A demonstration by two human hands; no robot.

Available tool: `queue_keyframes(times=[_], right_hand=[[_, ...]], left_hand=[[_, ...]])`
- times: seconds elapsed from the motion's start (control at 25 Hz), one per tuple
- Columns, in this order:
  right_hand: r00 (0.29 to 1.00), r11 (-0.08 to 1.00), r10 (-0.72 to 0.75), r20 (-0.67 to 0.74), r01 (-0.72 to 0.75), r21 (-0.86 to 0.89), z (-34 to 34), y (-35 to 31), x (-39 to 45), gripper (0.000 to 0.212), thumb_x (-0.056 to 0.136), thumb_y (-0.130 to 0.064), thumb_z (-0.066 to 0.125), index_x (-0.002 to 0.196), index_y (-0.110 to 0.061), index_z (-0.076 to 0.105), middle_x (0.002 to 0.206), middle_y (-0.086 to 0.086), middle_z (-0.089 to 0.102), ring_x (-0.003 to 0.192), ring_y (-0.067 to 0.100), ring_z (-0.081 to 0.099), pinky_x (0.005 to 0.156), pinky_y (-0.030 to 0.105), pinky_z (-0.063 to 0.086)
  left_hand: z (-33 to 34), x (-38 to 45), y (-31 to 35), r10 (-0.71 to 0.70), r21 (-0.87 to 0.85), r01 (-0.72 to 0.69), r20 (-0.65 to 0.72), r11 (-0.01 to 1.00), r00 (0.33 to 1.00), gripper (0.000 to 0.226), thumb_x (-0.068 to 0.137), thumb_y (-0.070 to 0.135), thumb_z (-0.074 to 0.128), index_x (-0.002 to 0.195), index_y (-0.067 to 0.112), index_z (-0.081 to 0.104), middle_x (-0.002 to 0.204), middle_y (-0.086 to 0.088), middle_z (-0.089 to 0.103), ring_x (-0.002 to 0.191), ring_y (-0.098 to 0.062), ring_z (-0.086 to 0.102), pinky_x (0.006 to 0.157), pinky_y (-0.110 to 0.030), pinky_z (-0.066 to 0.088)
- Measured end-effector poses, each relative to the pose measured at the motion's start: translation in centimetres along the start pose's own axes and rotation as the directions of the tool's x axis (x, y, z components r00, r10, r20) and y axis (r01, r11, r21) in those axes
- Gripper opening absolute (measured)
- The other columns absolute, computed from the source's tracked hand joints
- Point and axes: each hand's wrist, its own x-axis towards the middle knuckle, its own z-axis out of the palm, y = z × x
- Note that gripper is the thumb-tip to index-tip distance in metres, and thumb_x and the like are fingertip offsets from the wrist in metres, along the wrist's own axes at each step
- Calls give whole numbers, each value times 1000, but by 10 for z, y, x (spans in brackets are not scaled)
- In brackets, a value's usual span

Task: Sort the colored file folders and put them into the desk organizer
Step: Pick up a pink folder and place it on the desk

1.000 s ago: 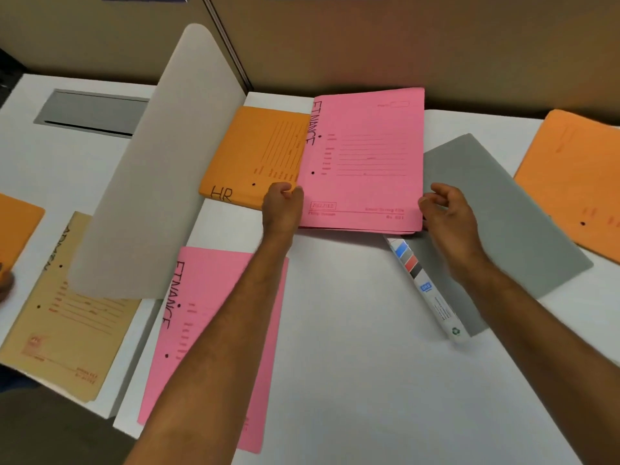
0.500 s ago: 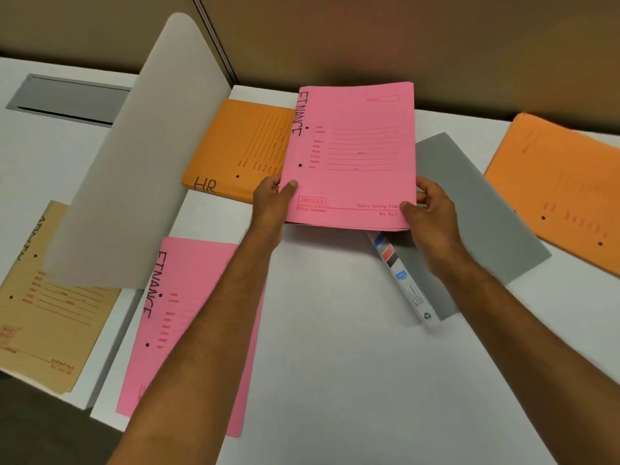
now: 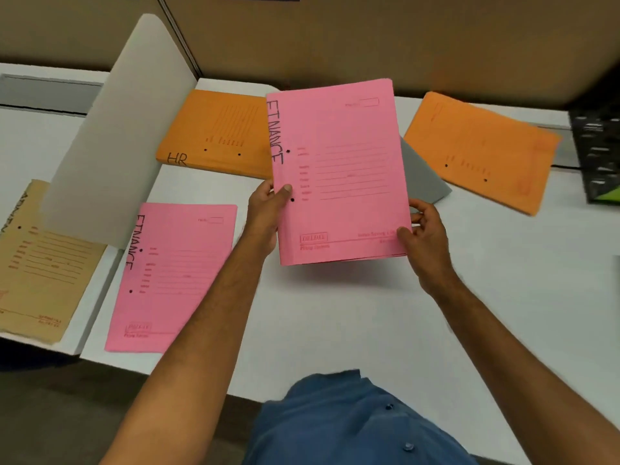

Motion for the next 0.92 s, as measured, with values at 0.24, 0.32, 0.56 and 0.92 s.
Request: queue_keyframes(times=[0.24,0.32,0.56,0.92], right_hand=[[972,980,198,-130,-192,61,-80,58,-80,34,95,-3,48,125,-19,48,110,-7,59,99,17,62,68,28,52],[953,966,256,-162,-249,62,-110,76,-100,34,95,-3,45,125,-18,48,109,-7,59,97,16,62,65,28,49],[927,948,316,-202,-319,17,-188,140,-156,38,99,-10,49,135,-20,43,122,1,57,94,11,60,66,25,49],[922,928,318,-222,-351,-129,-269,204,-180,51,95,-4,54,142,-17,41,127,3,54,93,10,58,65,21,46]], left_hand=[[62,-88,-60,-59,13,58,92,998,994,32,100,16,63,131,17,59,118,-7,76,103,-31,75,86,-48,62],[84,-117,-86,-91,35,88,108,995,990,32,99,15,63,131,17,58,118,-7,76,104,-32,74,88,-51,62],[146,-193,-163,-190,53,184,174,982,966,29,100,9,60,126,20,61,116,-8,76,101,-29,75,89,-52,61],[215,-242,-222,-168,290,109,185,951,968,38,101,9,57,138,16,57,126,-6,72,104,-24,73,90,-43,62]])
